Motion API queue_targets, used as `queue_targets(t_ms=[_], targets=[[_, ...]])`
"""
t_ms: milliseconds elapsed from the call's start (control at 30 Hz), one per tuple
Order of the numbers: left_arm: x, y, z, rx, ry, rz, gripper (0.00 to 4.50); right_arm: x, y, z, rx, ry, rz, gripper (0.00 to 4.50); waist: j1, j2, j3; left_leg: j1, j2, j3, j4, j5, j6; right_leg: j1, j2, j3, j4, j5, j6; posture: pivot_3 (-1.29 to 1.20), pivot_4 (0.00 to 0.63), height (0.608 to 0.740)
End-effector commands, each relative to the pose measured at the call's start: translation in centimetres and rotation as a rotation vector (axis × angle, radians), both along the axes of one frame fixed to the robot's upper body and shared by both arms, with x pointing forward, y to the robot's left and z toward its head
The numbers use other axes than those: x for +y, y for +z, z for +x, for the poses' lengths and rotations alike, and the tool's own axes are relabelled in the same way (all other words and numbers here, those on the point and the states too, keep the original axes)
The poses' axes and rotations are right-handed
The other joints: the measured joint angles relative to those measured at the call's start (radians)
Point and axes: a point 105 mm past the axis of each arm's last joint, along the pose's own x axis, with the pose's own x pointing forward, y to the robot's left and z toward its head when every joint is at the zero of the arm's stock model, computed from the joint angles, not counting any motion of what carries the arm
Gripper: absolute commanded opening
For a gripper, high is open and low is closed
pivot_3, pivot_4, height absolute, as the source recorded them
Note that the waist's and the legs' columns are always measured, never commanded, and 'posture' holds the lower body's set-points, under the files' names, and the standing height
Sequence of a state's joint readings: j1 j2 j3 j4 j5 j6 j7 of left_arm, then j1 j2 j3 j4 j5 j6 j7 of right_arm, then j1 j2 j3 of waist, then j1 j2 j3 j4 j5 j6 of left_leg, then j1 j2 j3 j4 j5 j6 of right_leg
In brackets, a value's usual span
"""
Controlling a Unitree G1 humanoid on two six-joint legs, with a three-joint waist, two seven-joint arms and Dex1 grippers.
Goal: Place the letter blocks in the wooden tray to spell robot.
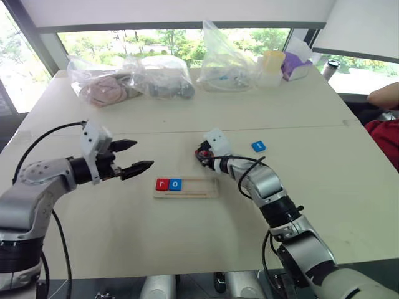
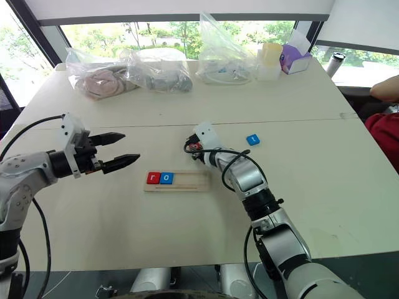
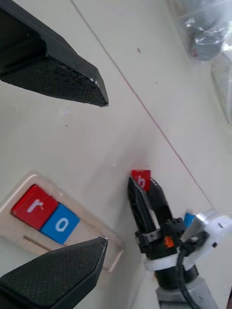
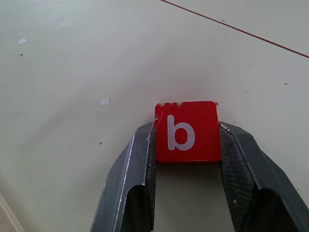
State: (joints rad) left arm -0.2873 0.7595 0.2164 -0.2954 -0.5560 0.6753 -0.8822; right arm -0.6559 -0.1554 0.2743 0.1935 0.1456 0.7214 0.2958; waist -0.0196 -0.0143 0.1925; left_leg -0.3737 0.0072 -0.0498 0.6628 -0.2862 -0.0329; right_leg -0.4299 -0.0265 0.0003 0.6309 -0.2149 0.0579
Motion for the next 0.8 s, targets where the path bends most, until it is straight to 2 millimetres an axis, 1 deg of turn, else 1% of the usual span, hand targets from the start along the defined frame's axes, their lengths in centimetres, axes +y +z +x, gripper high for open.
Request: queue_targets(t_ms=[33, 67, 100, 133, 200, 267, 333, 433, 500, 567, 633, 700, 800], targets=[[-1.5, 1.1, 0.2, -0.056, -0.045, -0.005, 4.50, -1.9, 4.1, 0.0, -0.153, -0.071, 0.036, 1.18, 0.001, 0.000, 0.000, 0.000, 0.000, 0.000, 0.000, 0.000, 0.000, 0.000, 0.000, 0.000, 0.000, 0.000, 0.000, 0.00, 0.150, 0.740], [-2.3, 1.3, 0.1, -0.063, -0.070, -0.012, 4.50, -3.6, 5.5, -0.4, -0.198, -0.131, 0.051, 1.18, 0.007, 0.000, 0.000, -0.001, 0.000, 0.000, 0.000, 0.000, 0.000, -0.001, 0.000, 0.000, 0.000, 0.000, 0.000, 0.00, 0.150, 0.740], [-3.2, 1.5, 0.0, -0.071, -0.097, -0.021, 4.50, -5.6, 6.4, -1.3, -0.223, -0.195, 0.051, 1.18, 0.012, 0.001, 0.000, -0.003, 0.000, -0.001, 0.000, 0.000, 0.000, -0.002, 0.000, 0.000, 0.000, 0.000, 0.001, 0.00, 0.150, 0.740], [-3.7, 1.6, 0.0, -0.075, -0.113, -0.026, 4.50, -6.8, 6.7, -2.1, -0.230, -0.235, 0.047, 1.18, 0.017, 0.001, 0.000, -0.004, -0.001, -0.002, 0.000, 0.000, 0.000, -0.002, -0.001, -0.001, -0.001, 0.000, 0.001, 0.00, 0.150, 0.740], [-4.8, 1.8, -0.2, -0.080, -0.137, -0.041, 4.50, -8.7, 6.4, -4.1, -0.202, -0.290, 0.027, 1.18, 0.018, 0.000, 0.000, -0.006, -0.001, -0.002, 0.000, 0.000, 0.000, -0.003, -0.003, -0.001, -0.002, 0.000, 0.002, 0.00, 0.150, 0.740], [-5.9, 1.8, -0.3, -0.081, -0.168, -0.048, 4.50, -10.9, 5.0, -7.9, -0.114, -0.343, 0.000, 1.18, 0.017, 0.000, 0.000, -0.006, -0.003, -0.002, 0.000, 0.000, 0.000, -0.003, -0.004, 0.000, -0.002, -0.001, 0.003, 0.00, 0.150, 0.740], [-6.3, 1.8, -0.4, -0.076, -0.184, -0.052, 4.50, -11.8, 4.4, -10.1, -0.054, -0.396, -0.008, 1.18, 0.009, 0.000, 0.000, -0.006, -0.003, -0.003, -0.001, 0.000, 0.000, -0.002, -0.003, -0.001, -0.002, -0.002, 0.003, 0.00, 0.150, 0.740], [-6.4, 1.6, -0.2, -0.067, -0.184, -0.058, 4.50, -12.1, 4.0, -11.2, 0.004, -0.451, 0.013, 1.18, -0.010, 0.001, 0.000, -0.002, 0.000, -0.001, -0.001, 0.000, 0.000, -0.003, -0.001, 0.002, 0.000, -0.004, 0.000, 0.00, 0.150, 0.740], [-6.5, 1.3, 0.3, -0.063, -0.180, -0.060, 4.50, -11.8, 3.2, -11.7, 0.081, -0.525, 0.086, 1.18, -0.018, 0.000, 0.000, 0.000, 0.001, -0.001, 0.000, 0.000, 0.000, -0.002, 0.002, 0.003, 0.000, -0.004, -0.003, 0.00, 0.150, 0.740], [-6.8, 1.2, 0.8, -0.062, -0.185, -0.065, 4.50, -10.0, 2.4, -11.9, 0.149, -0.542, 0.180, 1.18, -0.018, 0.001, 0.000, 0.001, 0.002, -0.003, 0.000, 0.000, 0.000, -0.001, 0.005, 0.001, 0.000, -0.003, -0.005, 0.00, 0.150, 0.740], [-7.3, 1.0, 1.1, -0.064, -0.193, -0.064, 4.50, -8.6, 2.4, -11.7, 0.168, -0.500, 0.199, 1.18, -0.020, 0.002, 0.000, 0.001, 0.004, -0.007, 0.000, 0.000, 0.000, -0.001, 0.010, 0.001, -0.001, -0.003, -0.007, 0.00, 0.150, 0.740], [-7.5, 0.7, 1.2, -0.066, -0.196, -0.058, 4.50, -7.8, 2.0, -11.5, 0.194, -0.462, 0.204, 1.18, -0.023, 0.002, 0.000, 0.001, 0.005, -0.008, 0.000, 0.000, -0.001, -0.002, 0.011, 0.002, -0.001, -0.002, -0.008, 0.00, 0.150, 0.740], [-7.5, 0.3, 1.3, -0.074, -0.190, -0.043, 4.50, -7.5, 1.1, -11.6, 0.243, -0.447, 0.205, 1.18, -0.023, 0.001, 0.000, 0.000, 0.004, -0.007, 0.000, 0.000, -0.001, -0.002, 0.011, 0.002, -0.001, -0.002, -0.009, 0.00, 0.150, 0.740]])
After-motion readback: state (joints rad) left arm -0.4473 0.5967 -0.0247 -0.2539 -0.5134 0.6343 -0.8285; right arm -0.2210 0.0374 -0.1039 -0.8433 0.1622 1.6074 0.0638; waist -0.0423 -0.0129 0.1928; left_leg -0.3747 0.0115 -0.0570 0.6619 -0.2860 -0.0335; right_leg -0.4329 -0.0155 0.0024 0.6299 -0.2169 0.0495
